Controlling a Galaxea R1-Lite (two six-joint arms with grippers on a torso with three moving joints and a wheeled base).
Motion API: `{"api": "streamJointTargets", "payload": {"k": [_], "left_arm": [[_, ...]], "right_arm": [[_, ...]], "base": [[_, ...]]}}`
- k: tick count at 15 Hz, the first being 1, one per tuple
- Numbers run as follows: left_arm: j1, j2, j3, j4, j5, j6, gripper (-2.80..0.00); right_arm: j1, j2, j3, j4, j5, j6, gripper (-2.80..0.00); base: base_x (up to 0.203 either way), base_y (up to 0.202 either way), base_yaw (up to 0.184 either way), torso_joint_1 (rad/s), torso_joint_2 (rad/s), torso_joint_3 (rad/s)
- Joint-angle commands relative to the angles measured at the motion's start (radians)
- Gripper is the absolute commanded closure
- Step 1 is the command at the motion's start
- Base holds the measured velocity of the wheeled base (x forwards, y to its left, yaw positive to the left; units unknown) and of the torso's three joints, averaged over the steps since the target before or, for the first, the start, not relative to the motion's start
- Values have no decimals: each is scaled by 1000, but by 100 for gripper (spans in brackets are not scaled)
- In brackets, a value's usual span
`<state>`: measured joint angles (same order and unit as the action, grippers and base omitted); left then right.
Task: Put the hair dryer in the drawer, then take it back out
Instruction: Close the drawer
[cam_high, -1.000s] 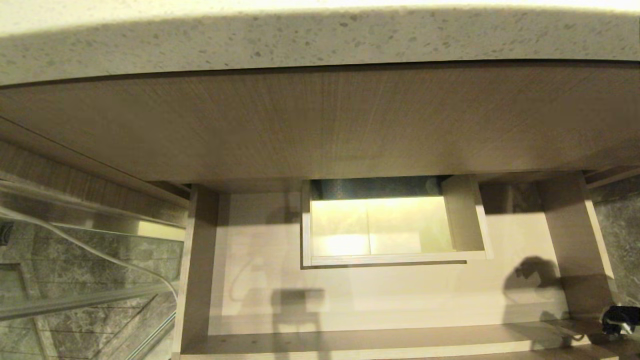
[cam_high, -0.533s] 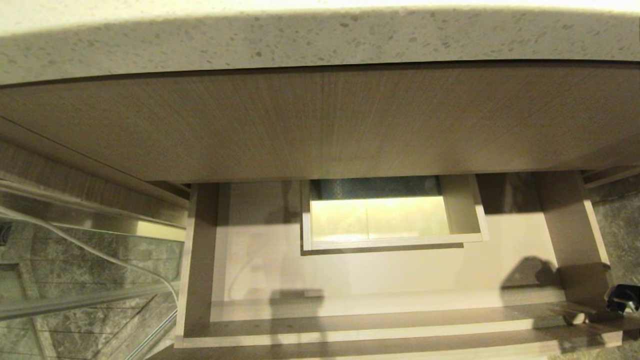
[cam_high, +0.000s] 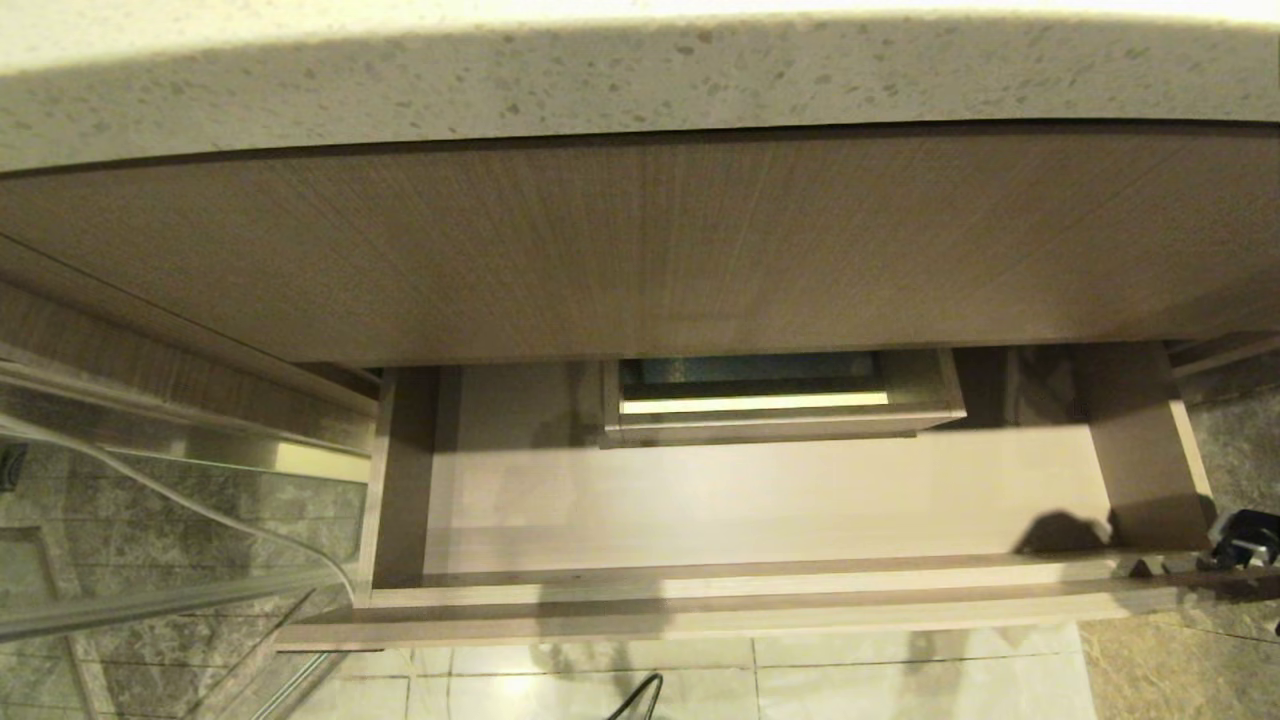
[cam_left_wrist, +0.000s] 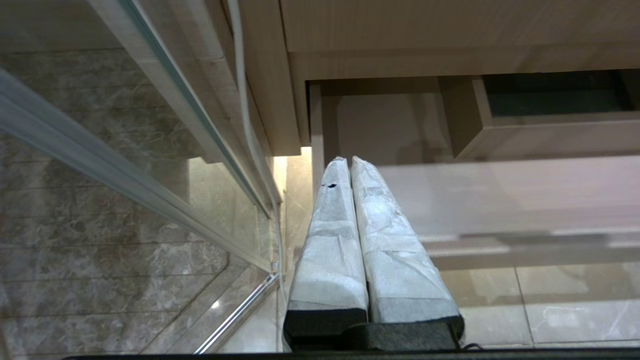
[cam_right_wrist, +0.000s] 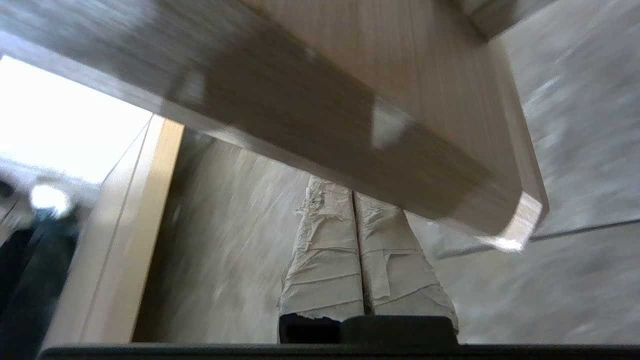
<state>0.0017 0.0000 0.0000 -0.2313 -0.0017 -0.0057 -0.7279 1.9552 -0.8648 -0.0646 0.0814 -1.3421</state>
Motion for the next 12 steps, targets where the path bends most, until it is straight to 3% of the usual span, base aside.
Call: {"api": "streamJointTargets", "payload": {"k": [1,4,12], "left_arm": [[0,0,40,-2,0,0,0],[0,0,40,-2,0,0,0],[0,0,40,-2,0,0,0]], "right_arm": [[2,-13,-10,-15,22,-8,0],[14,-16,-16,-113,70,-8,0],[36,-16,-17,-328,73,-5,0]], "base": [[0,0,0,0,0,0],[0,0,0,0,0,0],[0,0,0,0,0,0]]}}
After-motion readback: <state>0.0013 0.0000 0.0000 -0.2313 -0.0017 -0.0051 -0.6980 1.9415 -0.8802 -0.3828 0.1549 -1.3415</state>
